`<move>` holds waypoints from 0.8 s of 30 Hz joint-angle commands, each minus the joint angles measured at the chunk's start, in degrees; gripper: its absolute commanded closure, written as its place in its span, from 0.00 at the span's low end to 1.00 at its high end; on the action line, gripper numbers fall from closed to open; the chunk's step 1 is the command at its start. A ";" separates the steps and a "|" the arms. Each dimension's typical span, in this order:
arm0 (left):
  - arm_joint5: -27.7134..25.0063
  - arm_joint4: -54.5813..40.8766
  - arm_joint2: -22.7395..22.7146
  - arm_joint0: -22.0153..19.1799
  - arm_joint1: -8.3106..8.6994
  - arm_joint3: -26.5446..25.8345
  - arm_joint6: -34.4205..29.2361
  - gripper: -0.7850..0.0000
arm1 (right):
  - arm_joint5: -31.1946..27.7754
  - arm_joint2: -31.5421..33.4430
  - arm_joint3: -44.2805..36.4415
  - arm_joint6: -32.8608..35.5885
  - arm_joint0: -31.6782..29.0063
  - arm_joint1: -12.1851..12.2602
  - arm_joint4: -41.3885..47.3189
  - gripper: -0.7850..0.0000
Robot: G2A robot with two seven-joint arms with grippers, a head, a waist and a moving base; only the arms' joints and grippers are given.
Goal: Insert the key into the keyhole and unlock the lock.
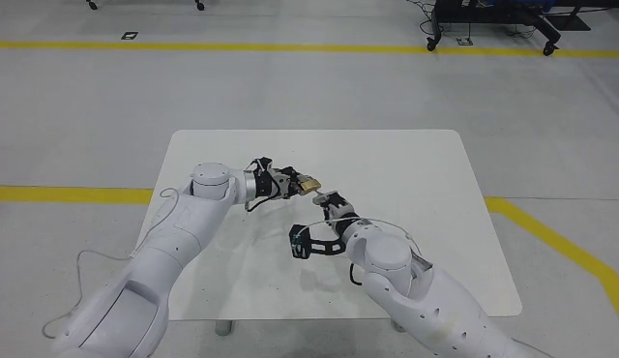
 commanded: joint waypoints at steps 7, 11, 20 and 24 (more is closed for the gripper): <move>0.37 0.97 -0.64 0.16 -0.05 -0.23 -0.24 1.00 | -0.58 0.07 0.66 -0.13 0.30 -0.65 0.04 1.00; 0.38 1.45 -0.86 0.24 -0.13 -0.30 -0.25 1.00 | -0.55 -0.14 1.10 0.20 0.55 -1.05 -0.16 1.00; 0.26 2.35 -1.35 0.64 -0.35 -0.66 0.49 1.00 | -0.87 -0.53 1.26 0.95 0.51 -1.82 -0.82 1.00; 0.17 2.59 -1.68 0.86 -0.42 -0.86 0.68 1.00 | -1.05 -0.82 1.62 1.07 0.67 -2.20 -1.13 1.00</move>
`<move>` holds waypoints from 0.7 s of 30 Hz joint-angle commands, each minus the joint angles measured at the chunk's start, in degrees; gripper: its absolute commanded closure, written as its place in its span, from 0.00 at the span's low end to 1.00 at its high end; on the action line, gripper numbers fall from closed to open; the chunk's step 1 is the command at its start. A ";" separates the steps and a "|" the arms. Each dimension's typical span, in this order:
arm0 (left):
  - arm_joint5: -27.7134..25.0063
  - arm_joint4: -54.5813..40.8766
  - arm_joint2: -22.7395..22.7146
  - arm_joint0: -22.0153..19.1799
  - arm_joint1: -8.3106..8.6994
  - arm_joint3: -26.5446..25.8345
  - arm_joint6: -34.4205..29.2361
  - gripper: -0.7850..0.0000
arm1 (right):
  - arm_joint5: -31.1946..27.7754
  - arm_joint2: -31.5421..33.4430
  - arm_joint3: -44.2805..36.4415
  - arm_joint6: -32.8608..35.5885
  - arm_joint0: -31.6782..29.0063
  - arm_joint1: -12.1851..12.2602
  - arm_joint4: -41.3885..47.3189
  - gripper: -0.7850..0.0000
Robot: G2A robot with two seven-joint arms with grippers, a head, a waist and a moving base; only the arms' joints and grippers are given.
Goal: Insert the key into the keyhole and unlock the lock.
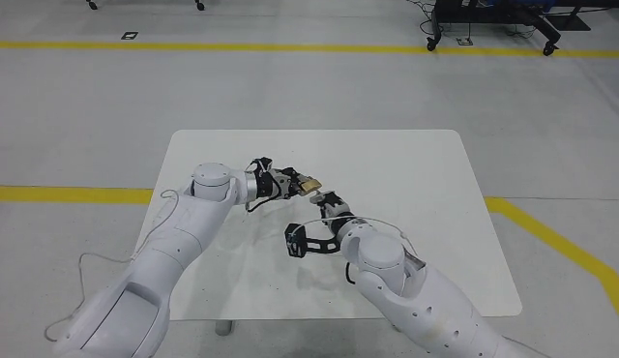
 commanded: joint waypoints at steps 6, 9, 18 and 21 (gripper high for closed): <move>0.21 0.56 -0.53 0.23 -0.06 -0.23 0.04 1.00 | -0.48 0.00 0.24 -0.09 0.08 -0.50 -0.29 1.00; 0.14 0.77 -0.77 0.32 -0.08 -0.33 -0.13 1.00 | -0.64 0.14 0.35 -0.18 0.04 -0.70 -0.29 1.00; 0.37 1.15 -1.58 0.34 -0.07 -0.17 -1.15 1.00 | -0.78 4.56 -2.07 -6.83 -2.18 -0.09 2.75 1.00; 0.39 1.30 -1.80 0.35 -0.08 -0.12 -1.41 1.00 | -1.18 7.60 -2.98 -9.87 -3.82 0.62 3.30 1.00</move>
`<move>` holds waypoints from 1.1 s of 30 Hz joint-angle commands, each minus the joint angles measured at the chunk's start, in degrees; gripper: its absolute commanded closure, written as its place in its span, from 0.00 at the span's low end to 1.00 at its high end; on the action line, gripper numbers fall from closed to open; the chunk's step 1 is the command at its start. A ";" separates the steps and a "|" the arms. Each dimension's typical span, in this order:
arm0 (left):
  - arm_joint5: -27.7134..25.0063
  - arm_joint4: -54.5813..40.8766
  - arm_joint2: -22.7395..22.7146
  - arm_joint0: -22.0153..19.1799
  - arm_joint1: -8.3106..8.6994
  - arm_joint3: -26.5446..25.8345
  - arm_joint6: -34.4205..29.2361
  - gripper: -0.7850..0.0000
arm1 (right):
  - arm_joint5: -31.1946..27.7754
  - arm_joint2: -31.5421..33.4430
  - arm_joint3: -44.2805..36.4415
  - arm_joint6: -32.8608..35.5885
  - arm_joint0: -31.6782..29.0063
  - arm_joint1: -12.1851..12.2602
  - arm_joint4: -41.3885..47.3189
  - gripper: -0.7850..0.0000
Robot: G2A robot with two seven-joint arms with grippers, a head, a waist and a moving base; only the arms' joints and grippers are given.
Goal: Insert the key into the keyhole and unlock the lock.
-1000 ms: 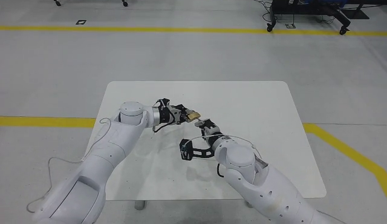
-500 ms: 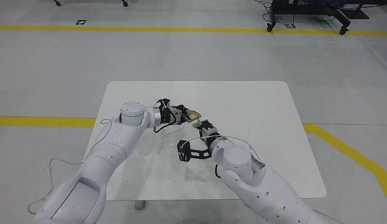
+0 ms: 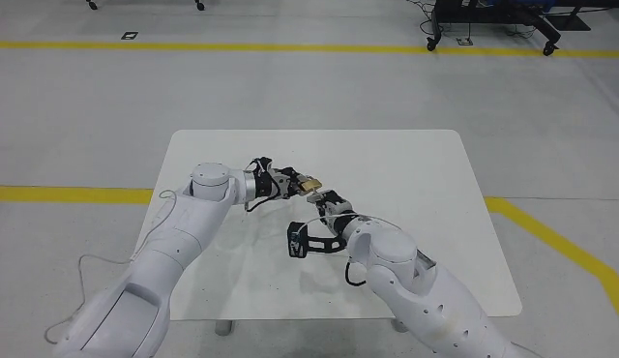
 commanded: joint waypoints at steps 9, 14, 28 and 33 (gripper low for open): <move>0.00 0.79 -0.42 0.00 -0.12 0.16 -0.76 1.00 | -0.90 2.90 1.27 -5.15 -1.17 0.66 -0.04 1.00; -0.13 1.22 -0.62 -0.07 -0.18 0.39 -1.09 1.00 | -1.16 2.37 2.03 -5.84 -0.26 0.41 0.29 1.00; -0.01 1.89 -1.01 -0.13 -0.49 0.80 -1.62 1.00 | -1.99 1.53 2.68 -5.93 0.78 -0.06 0.54 1.00; 0.01 2.02 -1.18 -0.14 -0.60 0.90 -1.79 1.00 | -1.74 1.59 3.24 -5.21 1.02 -0.22 0.48 1.00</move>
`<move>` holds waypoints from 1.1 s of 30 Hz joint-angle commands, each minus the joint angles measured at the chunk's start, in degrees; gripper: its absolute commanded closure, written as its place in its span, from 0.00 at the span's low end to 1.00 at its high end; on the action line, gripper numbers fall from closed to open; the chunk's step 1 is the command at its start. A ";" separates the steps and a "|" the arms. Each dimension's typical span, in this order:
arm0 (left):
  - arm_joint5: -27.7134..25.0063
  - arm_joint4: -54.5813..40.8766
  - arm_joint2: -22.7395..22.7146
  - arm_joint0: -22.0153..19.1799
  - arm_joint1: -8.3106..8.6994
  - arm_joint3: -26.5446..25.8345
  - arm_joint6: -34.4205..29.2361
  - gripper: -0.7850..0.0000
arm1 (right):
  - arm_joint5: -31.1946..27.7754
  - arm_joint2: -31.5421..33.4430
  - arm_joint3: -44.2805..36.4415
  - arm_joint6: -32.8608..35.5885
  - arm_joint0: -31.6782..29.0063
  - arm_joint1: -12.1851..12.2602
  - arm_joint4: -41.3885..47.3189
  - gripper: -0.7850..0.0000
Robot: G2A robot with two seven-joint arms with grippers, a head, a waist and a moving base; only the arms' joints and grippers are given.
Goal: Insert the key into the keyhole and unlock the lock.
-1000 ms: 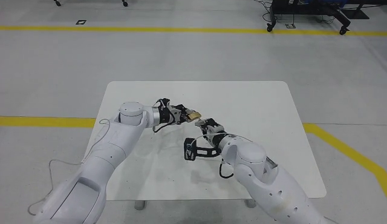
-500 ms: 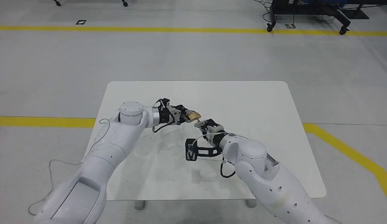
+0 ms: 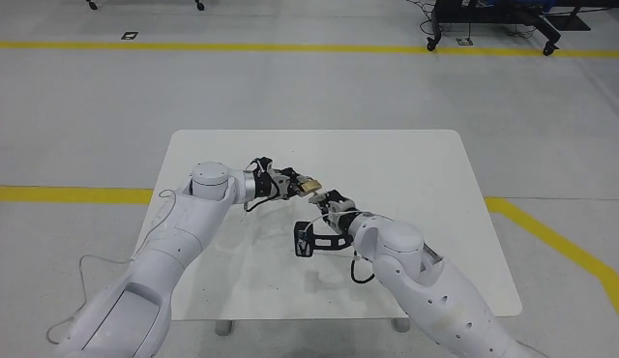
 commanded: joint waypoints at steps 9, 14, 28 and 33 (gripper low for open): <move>0.08 0.49 -0.21 0.10 -0.19 -0.01 -0.29 1.00 | -0.23 -0.06 0.59 0.28 0.32 -0.24 0.03 1.00; 0.15 0.75 -0.34 0.15 -0.26 -0.03 -0.37 1.00 | -0.38 -0.85 1.51 0.69 1.15 -0.56 -0.18 1.00; 0.06 1.14 -0.90 0.24 -0.40 0.02 -0.79 1.00 | -0.10 -2.31 4.15 3.79 3.50 -1.79 1.18 0.49; -0.62 0.38 -1.81 0.38 -0.32 0.10 -0.74 1.00 | -0.15 -2.29 4.12 3.81 3.50 -1.81 1.33 0.00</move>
